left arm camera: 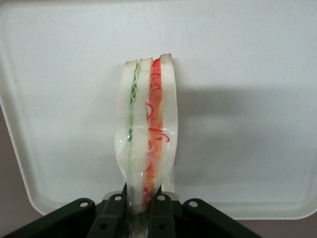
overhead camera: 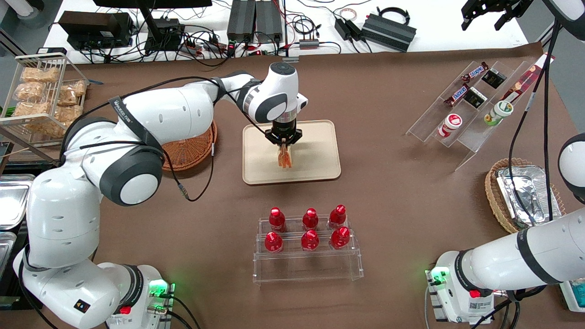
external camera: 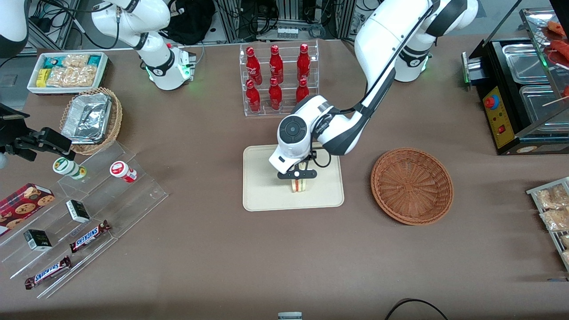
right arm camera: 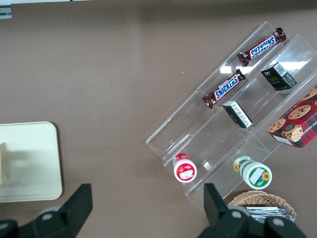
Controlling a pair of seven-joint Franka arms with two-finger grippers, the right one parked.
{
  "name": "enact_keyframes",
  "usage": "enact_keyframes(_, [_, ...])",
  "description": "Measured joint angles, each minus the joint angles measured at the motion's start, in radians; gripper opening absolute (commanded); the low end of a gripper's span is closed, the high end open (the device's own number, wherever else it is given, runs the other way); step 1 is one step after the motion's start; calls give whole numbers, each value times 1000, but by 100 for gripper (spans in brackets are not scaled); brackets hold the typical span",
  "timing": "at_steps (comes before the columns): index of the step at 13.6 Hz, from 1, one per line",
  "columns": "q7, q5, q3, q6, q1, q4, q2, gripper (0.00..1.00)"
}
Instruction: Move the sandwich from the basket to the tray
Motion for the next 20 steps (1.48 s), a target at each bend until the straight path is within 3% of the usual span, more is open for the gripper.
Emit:
enact_keyframes(1, [0,0,0,13,-2,0,7,17])
enact_keyframes(2, [0,0,0,22,-5,0,14,35])
enact_keyframes(3, [-1,0,0,25,-8,0,21,75])
enact_keyframes(4, [-2,0,0,29,-10,0,24,100])
enact_keyframes(8, [-38,0,0,29,-10,7,19,100])
enact_keyframes(11, [-109,0,10,-27,-8,15,-55,100])
enact_keyframes(17, [-159,1,187,-268,-2,-28,-339,100])
enact_keyframes(20, [-48,1,256,-371,38,-61,-446,100])
